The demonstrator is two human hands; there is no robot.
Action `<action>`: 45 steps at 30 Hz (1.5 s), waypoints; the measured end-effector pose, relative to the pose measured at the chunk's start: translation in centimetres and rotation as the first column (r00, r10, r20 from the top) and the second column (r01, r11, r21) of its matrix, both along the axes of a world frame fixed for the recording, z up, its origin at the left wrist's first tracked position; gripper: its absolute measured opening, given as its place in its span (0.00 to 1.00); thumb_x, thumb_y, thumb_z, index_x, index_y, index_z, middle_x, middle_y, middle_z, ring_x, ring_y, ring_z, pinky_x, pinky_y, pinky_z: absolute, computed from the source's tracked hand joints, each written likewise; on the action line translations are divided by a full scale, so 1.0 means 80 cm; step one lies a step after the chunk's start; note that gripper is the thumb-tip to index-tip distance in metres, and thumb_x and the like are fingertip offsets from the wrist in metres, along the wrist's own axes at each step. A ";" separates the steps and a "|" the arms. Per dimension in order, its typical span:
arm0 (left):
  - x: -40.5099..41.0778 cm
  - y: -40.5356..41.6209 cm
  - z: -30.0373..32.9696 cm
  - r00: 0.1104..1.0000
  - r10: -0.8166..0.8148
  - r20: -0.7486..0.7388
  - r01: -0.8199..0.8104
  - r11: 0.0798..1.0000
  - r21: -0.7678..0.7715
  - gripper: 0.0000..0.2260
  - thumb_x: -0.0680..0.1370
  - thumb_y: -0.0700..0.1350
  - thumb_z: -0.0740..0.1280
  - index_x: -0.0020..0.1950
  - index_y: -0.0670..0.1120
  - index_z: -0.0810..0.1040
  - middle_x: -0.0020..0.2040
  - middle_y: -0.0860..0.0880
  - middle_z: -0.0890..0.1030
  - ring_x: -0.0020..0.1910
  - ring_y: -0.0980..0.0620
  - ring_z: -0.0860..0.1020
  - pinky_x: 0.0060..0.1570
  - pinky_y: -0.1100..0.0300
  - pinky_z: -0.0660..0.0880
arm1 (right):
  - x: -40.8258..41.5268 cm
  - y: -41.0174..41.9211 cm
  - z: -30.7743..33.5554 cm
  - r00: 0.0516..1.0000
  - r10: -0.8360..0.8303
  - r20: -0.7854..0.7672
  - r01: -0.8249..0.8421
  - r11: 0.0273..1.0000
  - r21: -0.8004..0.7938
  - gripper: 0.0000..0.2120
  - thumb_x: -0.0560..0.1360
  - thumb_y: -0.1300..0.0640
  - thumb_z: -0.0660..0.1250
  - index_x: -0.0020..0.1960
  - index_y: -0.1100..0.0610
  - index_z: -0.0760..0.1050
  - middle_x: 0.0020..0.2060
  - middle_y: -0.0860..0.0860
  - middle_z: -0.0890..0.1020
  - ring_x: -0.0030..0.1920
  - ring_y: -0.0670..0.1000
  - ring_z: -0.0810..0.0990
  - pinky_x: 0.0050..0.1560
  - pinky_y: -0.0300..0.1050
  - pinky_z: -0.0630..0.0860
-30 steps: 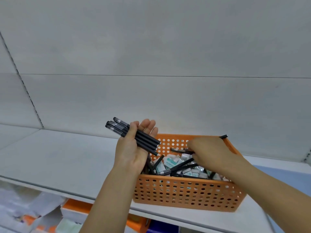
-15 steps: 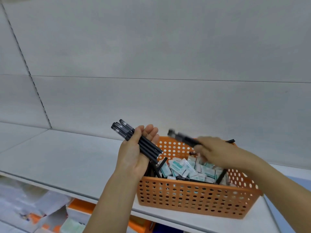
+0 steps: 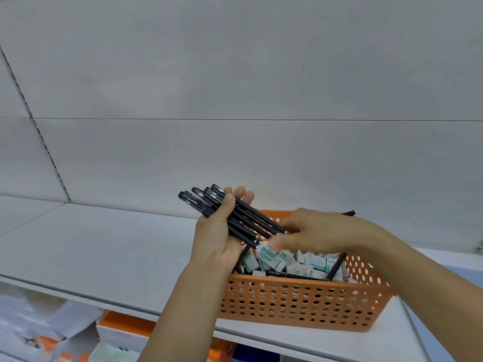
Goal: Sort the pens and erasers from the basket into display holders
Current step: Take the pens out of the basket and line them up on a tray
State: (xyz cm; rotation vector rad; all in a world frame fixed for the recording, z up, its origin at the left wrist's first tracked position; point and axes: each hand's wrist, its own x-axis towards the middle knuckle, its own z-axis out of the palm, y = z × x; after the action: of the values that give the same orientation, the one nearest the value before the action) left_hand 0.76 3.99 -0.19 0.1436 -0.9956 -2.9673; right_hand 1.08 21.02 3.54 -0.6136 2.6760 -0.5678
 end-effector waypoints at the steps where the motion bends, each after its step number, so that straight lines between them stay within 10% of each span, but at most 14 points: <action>1: -0.002 -0.004 0.001 1.000 0.022 0.010 -0.022 1.000 -0.002 0.08 0.80 0.37 0.63 0.59 0.41 0.76 0.53 0.42 0.84 0.49 0.46 0.84 0.59 0.42 0.76 | 0.002 0.008 -0.004 1.000 0.003 -0.011 -0.002 0.987 0.158 0.21 0.75 0.39 0.65 0.47 0.58 0.79 0.35 0.48 0.77 0.34 0.48 0.75 0.36 0.41 0.71; 8: -0.004 -0.007 -0.003 0.997 0.007 0.073 -0.005 1.000 -0.016 0.08 0.80 0.41 0.65 0.57 0.40 0.77 0.52 0.42 0.84 0.49 0.47 0.84 0.47 0.47 0.79 | 0.000 0.027 -0.025 0.998 -0.038 0.051 0.021 0.952 0.307 0.10 0.77 0.51 0.66 0.39 0.53 0.78 0.34 0.45 0.78 0.37 0.46 0.76 0.41 0.42 0.74; 14: -0.005 0.005 0.003 0.994 -0.045 0.101 0.051 0.997 -0.057 0.14 0.78 0.43 0.66 0.59 0.35 0.78 0.55 0.39 0.83 0.54 0.47 0.82 0.49 0.49 0.79 | 0.002 0.017 -0.009 0.859 -0.366 -0.358 0.193 0.879 -0.436 0.08 0.81 0.48 0.58 0.46 0.49 0.72 0.33 0.48 0.78 0.31 0.46 0.74 0.34 0.45 0.73; 18: 0.001 0.027 0.011 0.990 -0.131 0.042 0.133 0.991 -0.032 0.17 0.69 0.43 0.72 0.53 0.35 0.79 0.50 0.39 0.84 0.50 0.47 0.84 0.48 0.51 0.81 | 0.012 -0.020 -0.027 0.801 -0.227 -0.554 0.074 0.955 -0.286 0.05 0.77 0.46 0.64 0.44 0.44 0.71 0.32 0.43 0.76 0.33 0.45 0.74 0.35 0.44 0.71; 21: -0.001 0.029 0.019 0.997 -0.077 -0.018 0.075 0.993 -0.087 0.12 0.69 0.40 0.73 0.49 0.37 0.79 0.43 0.41 0.83 0.42 0.48 0.84 0.43 0.53 0.83 | 0.013 -0.021 -0.035 0.759 -0.372 -0.534 0.081 0.868 -0.489 0.07 0.74 0.45 0.68 0.42 0.47 0.78 0.33 0.43 0.78 0.35 0.44 0.74 0.36 0.42 0.70; 24: -0.003 0.025 0.039 0.984 -0.048 -0.170 0.015 0.982 -0.190 0.06 0.71 0.40 0.72 0.45 0.39 0.80 0.37 0.44 0.82 0.38 0.49 0.83 0.45 0.52 0.82 | 0.022 -0.025 -0.039 0.778 -0.617 -0.115 0.231 0.452 -0.862 0.09 0.78 0.48 0.62 0.48 0.49 0.81 0.41 0.46 0.83 0.44 0.45 0.80 0.49 0.42 0.77; 27: 0.001 0.033 0.063 0.952 -0.090 -0.292 0.010 0.965 -0.263 0.05 0.71 0.38 0.73 0.45 0.40 0.80 0.36 0.45 0.81 0.36 0.48 0.81 0.46 0.52 0.81 | 0.024 -0.038 -0.044 0.812 -0.169 0.558 0.508 -0.267 -0.819 0.23 0.82 0.44 0.54 0.59 0.58 0.79 0.53 0.56 0.84 0.57 0.56 0.81 0.63 0.57 0.74; 32: 0.011 0.052 0.058 0.902 -0.230 -0.365 0.047 0.894 -0.446 0.10 0.68 0.35 0.76 0.44 0.49 0.83 0.38 0.44 0.82 0.39 0.46 0.80 0.47 0.50 0.79 | 0.026 -0.066 -0.029 0.772 0.140 0.620 0.540 -0.659 -0.524 0.26 0.81 0.42 0.55 0.62 0.62 0.76 0.53 0.63 0.83 0.53 0.60 0.84 0.56 0.54 0.77; 37: 0.020 0.049 0.052 0.859 -0.408 -0.308 0.140 0.767 -0.626 0.04 0.71 0.39 0.75 0.41 0.44 0.81 0.33 0.42 0.79 0.34 0.46 0.79 0.42 0.52 0.80 | 0.028 -0.057 -0.036 0.877 0.028 0.479 0.412 -0.553 -0.724 0.26 0.80 0.39 0.55 0.55 0.56 0.84 0.54 0.58 0.84 0.52 0.55 0.84 0.54 0.52 0.77; 41: 0.017 0.031 0.047 0.696 -0.675 -0.245 0.347 0.615 -0.708 0.07 0.72 0.41 0.75 0.41 0.42 0.77 0.28 0.45 0.74 0.27 0.50 0.74 0.33 0.56 0.76 | 0.033 -0.014 -0.015 0.970 -0.113 0.217 0.208 -0.087 -0.974 0.38 0.68 0.31 0.67 0.64 0.60 0.76 0.61 0.62 0.78 0.52 0.62 0.79 0.45 0.52 0.81; 45: 0.028 0.040 0.044 0.485 -0.872 -0.060 0.549 0.357 -0.756 0.09 0.72 0.34 0.72 0.38 0.42 0.73 0.28 0.47 0.73 0.26 0.53 0.75 0.31 0.59 0.78 | 0.045 0.006 0.015 0.993 -0.097 0.073 0.101 0.323 -0.941 0.34 0.63 0.43 0.77 0.62 0.60 0.76 0.58 0.58 0.82 0.61 0.56 0.80 0.61 0.51 0.77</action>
State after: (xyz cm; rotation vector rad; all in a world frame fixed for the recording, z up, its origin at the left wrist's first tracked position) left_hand 3.02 7.22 3.37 -1.3373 -2.4192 -2.6358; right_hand 4.66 21.47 4.70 -0.6753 2.0803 -2.2514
